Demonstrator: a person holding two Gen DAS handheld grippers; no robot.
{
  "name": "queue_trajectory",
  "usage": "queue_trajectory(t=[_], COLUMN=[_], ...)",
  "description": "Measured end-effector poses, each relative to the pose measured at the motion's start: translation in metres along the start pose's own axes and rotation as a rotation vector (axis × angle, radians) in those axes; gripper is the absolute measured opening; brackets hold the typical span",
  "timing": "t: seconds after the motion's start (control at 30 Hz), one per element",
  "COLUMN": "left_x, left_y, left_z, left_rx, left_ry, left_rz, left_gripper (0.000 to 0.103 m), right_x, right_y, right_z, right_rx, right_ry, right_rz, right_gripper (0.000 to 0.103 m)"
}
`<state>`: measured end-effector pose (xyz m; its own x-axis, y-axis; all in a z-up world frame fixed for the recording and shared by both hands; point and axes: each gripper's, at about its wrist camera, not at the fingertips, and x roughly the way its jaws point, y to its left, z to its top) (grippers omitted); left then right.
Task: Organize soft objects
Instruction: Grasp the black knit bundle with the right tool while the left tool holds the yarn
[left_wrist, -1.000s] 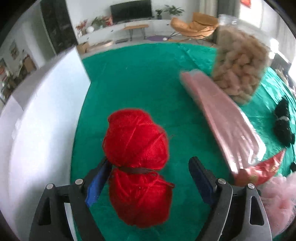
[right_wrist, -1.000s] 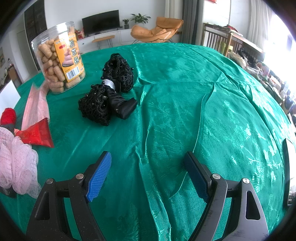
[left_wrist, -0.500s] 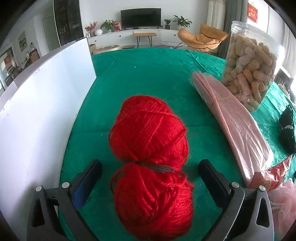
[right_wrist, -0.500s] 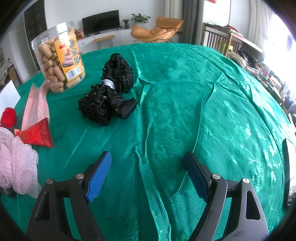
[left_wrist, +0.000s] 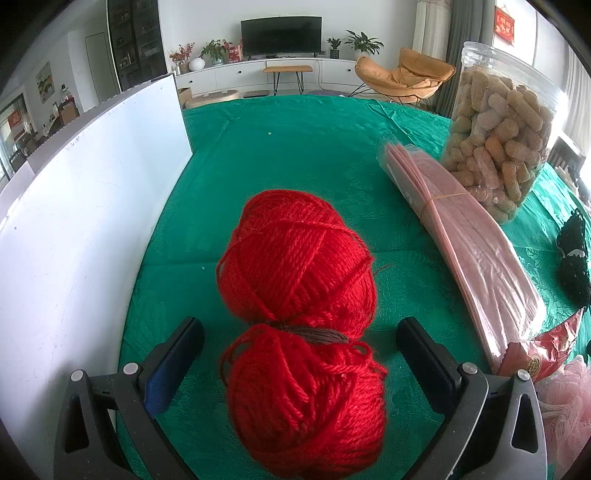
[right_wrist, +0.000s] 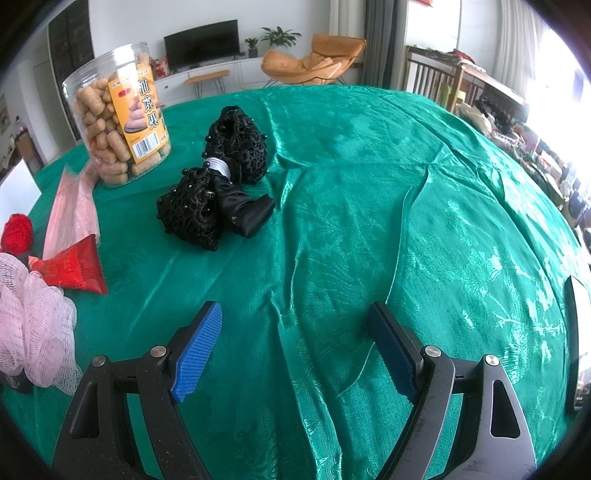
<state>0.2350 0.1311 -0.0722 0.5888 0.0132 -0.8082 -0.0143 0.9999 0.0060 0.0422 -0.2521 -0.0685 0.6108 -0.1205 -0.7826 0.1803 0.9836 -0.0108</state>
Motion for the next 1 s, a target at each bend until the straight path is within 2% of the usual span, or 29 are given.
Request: queue_trajectory(t=[0.3,0.4,0.47,0.53,0.67,0.77,0.8,0.83,0.87,0.9,0.97,1.0], left_x=[-0.001,-0.002,-0.004,-0.004,-0.008,-0.02,-0.022,-0.024,-0.024,-0.026,-0.035,-0.04], left_y=[0.0,-0.001,0.0,0.001,-0.001,-0.004,-0.004,-0.003,-0.002,0.0,0.004,0.004], left_z=[-0.004,-0.004,-0.004,-0.002,-0.001,0.0,0.0,0.0,-0.001,-0.001,-0.002,-0.003], left_rx=[-0.004,0.0,0.01,0.017,0.015,0.026,0.026,0.023,0.017,0.01,-0.011,-0.015], left_ry=[0.0,0.006,0.034,0.065,0.13,0.103,0.091,0.082,0.092,0.091,0.066,0.052], left_rz=[0.001,0.0,-0.006,-0.013,-0.023,-0.038,-0.032,-0.032,-0.039,-0.046,-0.073,-0.084], left_gripper=[0.103,0.103,0.103,0.103,0.103,0.101,0.09,0.077,0.044,0.045,0.044,0.044], right_x=[0.0,0.0,-0.001,-0.006,0.013,0.048,0.061,0.071,0.075,0.073,0.064,0.054], right_y=[-0.002,0.001,-0.003,-0.006,0.016,0.035,0.041,0.046,0.054,0.059,0.058,0.056], right_z=[0.0,0.003,0.015,0.033,0.081,0.108,0.113,0.115,0.116,0.118,0.117,0.117], right_rx=[0.0,-0.027,0.003,0.077,0.1,0.145,0.156,0.146,0.105,0.067,0.084,0.081], right_ry=[-0.001,0.03,0.051,0.034,0.071,0.135,0.156,0.188,0.199,0.199,0.202,0.185], right_rz=[0.003,0.048,0.119,0.175,0.22,0.225,0.242,0.242,0.184,0.143,0.195,0.19], right_gripper=[0.084,0.085,0.083,0.084,0.084,0.084,0.082,0.074,0.063,0.037,0.036,0.036])
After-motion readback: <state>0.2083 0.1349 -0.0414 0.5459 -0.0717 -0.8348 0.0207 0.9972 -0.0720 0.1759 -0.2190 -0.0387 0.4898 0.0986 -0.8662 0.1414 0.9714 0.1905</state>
